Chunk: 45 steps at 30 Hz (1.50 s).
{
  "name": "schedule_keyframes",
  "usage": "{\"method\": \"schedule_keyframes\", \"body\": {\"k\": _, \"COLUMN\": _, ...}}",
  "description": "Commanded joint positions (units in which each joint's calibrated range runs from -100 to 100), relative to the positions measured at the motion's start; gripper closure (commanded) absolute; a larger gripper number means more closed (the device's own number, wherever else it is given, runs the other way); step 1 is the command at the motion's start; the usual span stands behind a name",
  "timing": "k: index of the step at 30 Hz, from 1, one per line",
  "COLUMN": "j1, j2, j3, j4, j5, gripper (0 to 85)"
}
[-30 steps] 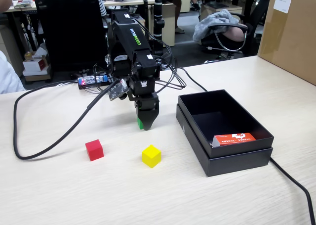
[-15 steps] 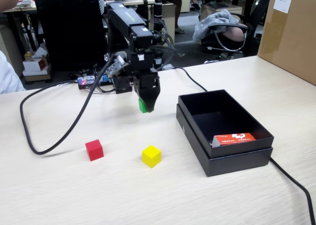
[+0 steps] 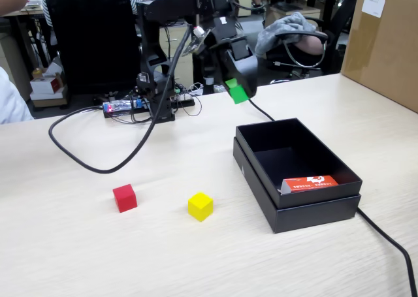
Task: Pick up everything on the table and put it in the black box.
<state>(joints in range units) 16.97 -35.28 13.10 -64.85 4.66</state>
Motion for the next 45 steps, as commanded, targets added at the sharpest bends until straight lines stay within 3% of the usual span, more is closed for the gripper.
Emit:
{"method": "schedule_keyframes", "body": {"k": 1, "j1": 0.3, "j2": 5.6, "j3": 8.6, "j4": 0.2, "j5": 0.5, "gripper": 84.6}}
{"method": "schedule_keyframes", "body": {"k": 12, "j1": 2.5, "j2": 40.5, "j3": 32.5, "j4": 0.2, "j5": 2.7, "gripper": 84.6}}
{"method": "schedule_keyframes", "body": {"k": 22, "j1": 4.2, "j2": 57.7, "j3": 35.1, "j4": 0.0, "j5": 4.8, "gripper": 84.3}}
{"method": "schedule_keyframes", "body": {"k": 24, "j1": 4.3, "j2": 59.2, "j3": 33.5, "j4": -0.4, "j5": 5.0, "gripper": 72.6}}
{"method": "schedule_keyframes", "body": {"k": 28, "j1": 5.0, "j2": 63.1, "j3": 32.5, "j4": -2.8, "j5": 5.0, "gripper": 58.1}}
{"method": "schedule_keyframes", "body": {"k": 33, "j1": 5.4, "j2": 62.6, "j3": 31.8, "j4": -3.0, "j5": 5.4, "gripper": 51.7}}
{"method": "schedule_keyframes", "body": {"k": 35, "j1": 5.4, "j2": 61.4, "j3": 31.2, "j4": -3.1, "j5": 5.4, "gripper": 44.2}}
{"method": "schedule_keyframes", "body": {"k": 45, "j1": 4.1, "j2": 23.2, "j3": 20.4, "j4": -3.0, "j5": 4.9, "gripper": 41.4}}
